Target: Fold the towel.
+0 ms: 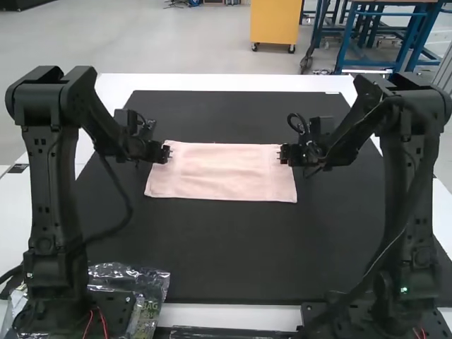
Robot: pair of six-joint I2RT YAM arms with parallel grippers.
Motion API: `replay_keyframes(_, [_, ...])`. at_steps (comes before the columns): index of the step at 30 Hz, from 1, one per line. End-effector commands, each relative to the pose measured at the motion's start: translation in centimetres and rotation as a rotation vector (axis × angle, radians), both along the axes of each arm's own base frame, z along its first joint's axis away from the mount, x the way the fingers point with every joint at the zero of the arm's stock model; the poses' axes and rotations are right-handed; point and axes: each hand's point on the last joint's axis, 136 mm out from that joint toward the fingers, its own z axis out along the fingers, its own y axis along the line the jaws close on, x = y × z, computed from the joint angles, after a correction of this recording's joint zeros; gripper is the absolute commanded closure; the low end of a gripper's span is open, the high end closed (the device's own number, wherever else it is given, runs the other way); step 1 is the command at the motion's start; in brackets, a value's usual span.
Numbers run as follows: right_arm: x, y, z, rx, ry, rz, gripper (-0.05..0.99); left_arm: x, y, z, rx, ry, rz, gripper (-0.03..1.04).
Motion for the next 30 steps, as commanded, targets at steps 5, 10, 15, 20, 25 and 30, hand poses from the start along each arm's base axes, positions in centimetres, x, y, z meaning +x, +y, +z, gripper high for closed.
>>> replay_keyframes(5, [-0.7, 0.9, -1.4, 0.028, 0.034, 0.068, 0.96, 0.9, -0.1, -1.5, -0.02, -0.022, 0.0, 0.99])
replay_keyframes(10, [0.4, -1.2, 0.5, 0.048, 0.002, 0.028, 0.96, 1.5, 0.7, 0.1, -0.05, -0.039, 0.016, 0.99])
replay_keyframes(15, [1.6, -2.0, 4.2, 0.074, -0.045, 0.008, 0.96, 2.2, 0.2, 3.3, -0.094, -0.068, -0.009, 0.99])
replay_keyframes(20, [1.5, -1.8, 6.8, 0.095, -0.068, 0.026, 0.96, 1.9, -0.2, 5.7, -0.106, -0.074, -0.028, 0.99])
replay_keyframes(25, [0.7, -1.8, 8.6, 0.113, -0.066, 0.041, 0.96, 0.7, -0.6, 7.1, -0.128, -0.043, -0.057, 0.99])
replay_keyframes(30, [-0.9, -1.9, 9.5, 0.125, -0.051, 0.054, 0.96, -0.8, -0.5, 7.9, -0.141, -0.015, -0.061, 0.99])
